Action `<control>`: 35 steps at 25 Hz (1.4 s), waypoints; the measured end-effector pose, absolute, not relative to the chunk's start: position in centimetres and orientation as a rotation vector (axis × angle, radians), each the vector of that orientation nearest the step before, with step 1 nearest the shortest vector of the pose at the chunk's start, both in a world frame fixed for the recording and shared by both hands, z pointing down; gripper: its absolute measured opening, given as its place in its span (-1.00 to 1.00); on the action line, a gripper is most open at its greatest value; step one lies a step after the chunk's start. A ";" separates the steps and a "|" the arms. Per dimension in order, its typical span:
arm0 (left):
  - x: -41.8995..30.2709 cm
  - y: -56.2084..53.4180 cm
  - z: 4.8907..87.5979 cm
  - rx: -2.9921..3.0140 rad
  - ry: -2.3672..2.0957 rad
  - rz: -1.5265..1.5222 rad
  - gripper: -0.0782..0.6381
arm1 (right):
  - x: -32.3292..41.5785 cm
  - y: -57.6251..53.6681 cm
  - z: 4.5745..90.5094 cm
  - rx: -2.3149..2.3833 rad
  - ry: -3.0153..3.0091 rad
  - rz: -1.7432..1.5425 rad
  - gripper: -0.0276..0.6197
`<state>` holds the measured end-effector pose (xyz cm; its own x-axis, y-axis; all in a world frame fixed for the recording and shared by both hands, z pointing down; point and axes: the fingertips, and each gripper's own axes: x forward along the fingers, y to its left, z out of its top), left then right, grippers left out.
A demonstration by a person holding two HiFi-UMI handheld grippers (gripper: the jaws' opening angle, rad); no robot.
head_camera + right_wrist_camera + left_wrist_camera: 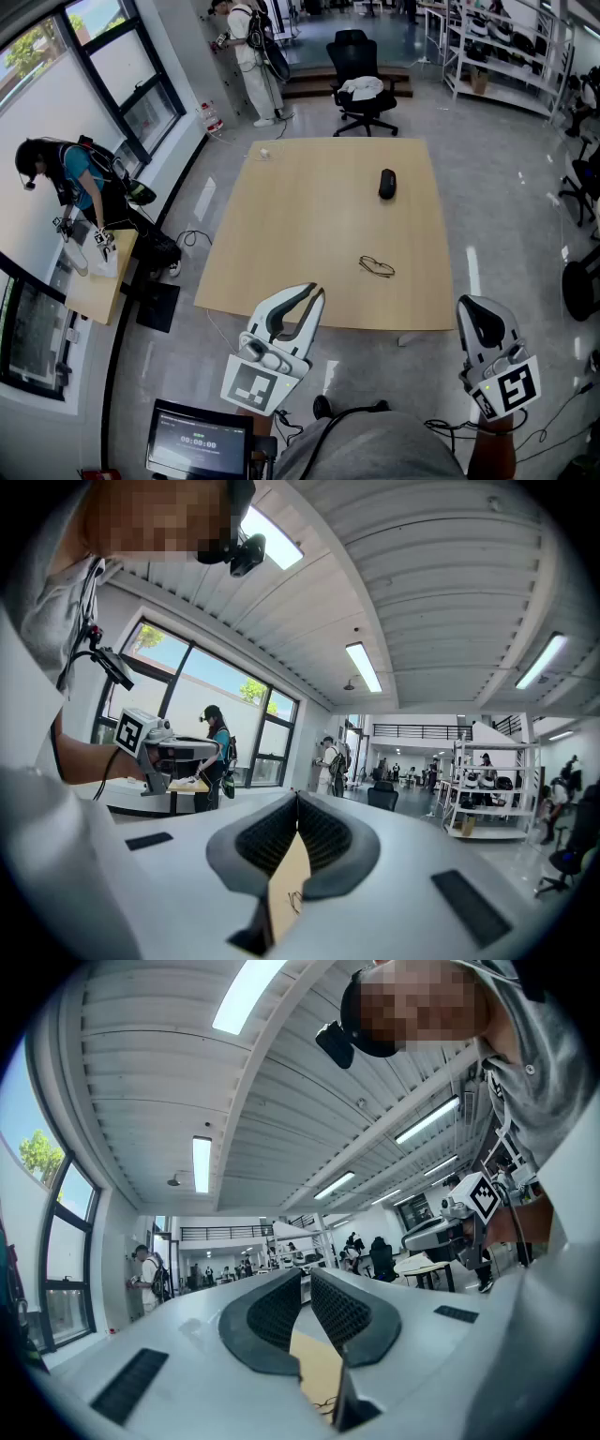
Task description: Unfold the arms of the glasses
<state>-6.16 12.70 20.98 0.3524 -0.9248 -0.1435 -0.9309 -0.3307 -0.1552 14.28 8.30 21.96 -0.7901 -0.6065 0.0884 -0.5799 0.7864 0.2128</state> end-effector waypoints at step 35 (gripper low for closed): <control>-10.2 15.9 23.2 -2.464 1.577 0.055 -0.68 | 10.6 13.1 23.0 1.006 -2.816 -0.216 -0.88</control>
<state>-10.17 15.86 23.16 0.4250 -0.8932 -0.1465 -0.9012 -0.4025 -0.1605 10.59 13.14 22.97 -0.7659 -0.6372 0.0863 -0.6165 0.7658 0.1828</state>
